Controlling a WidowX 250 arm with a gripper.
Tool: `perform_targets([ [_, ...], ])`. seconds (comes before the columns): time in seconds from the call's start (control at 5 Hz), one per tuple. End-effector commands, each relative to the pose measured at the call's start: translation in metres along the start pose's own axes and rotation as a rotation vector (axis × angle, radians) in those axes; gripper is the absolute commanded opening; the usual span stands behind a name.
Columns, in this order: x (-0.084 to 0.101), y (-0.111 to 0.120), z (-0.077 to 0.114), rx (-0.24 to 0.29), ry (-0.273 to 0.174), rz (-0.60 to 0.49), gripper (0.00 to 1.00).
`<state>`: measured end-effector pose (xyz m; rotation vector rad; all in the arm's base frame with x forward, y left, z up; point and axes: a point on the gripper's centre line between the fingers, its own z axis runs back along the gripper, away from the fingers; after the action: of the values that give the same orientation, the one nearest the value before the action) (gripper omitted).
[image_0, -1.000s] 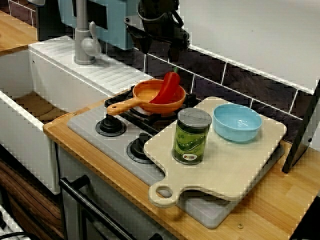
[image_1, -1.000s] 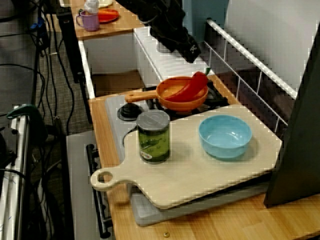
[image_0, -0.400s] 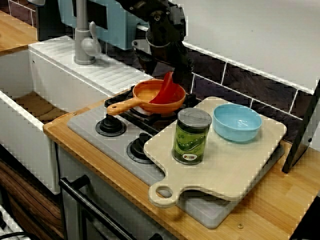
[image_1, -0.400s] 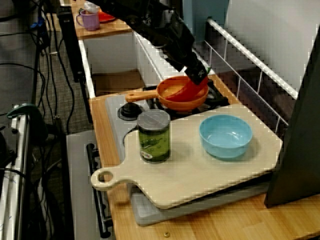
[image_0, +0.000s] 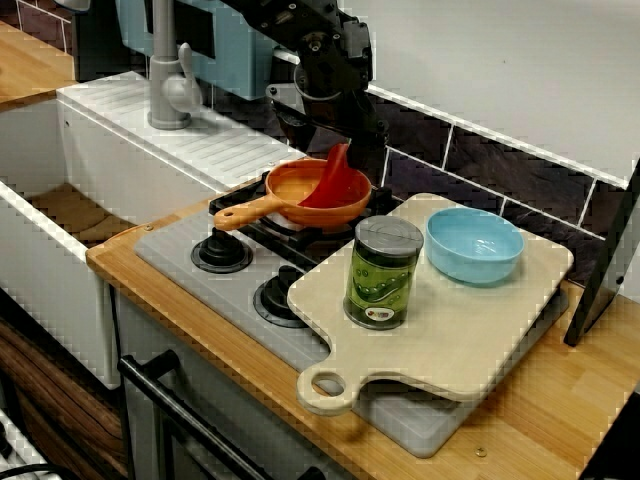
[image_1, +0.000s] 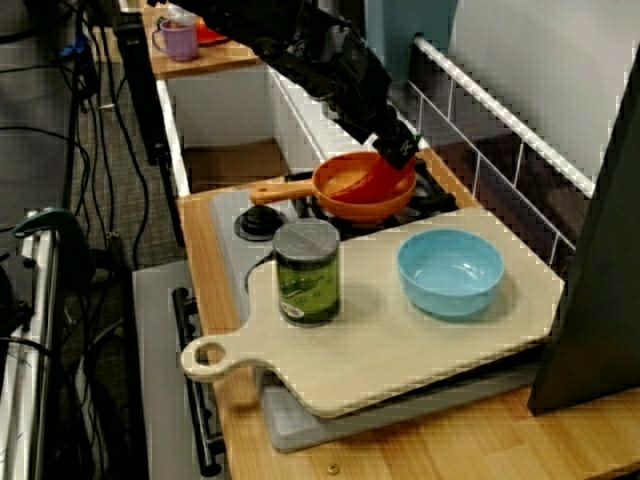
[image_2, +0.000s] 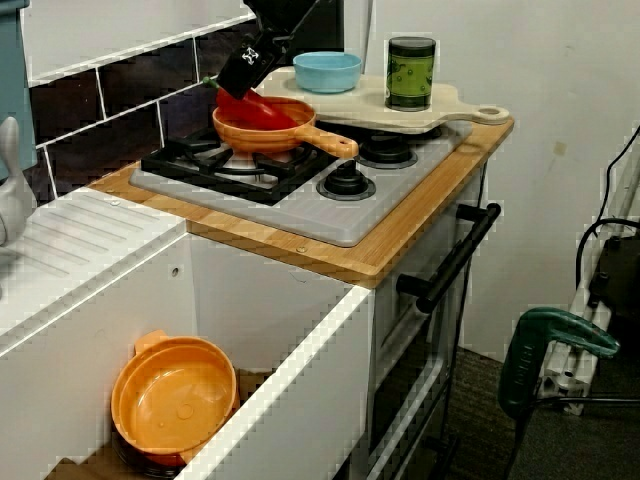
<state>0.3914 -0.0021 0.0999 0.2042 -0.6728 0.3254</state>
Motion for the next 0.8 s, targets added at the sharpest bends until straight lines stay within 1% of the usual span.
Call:
perform_targets([
  [0.0,0.0119,0.005,0.0091,0.007,-0.017,0.05,1.0],
  [0.4,0.0141,0.011,0.0094,0.017,0.001,0.094,1.0],
  [0.6,0.0149,0.014,0.0106,0.016,-0.005,0.119,1.0],
])
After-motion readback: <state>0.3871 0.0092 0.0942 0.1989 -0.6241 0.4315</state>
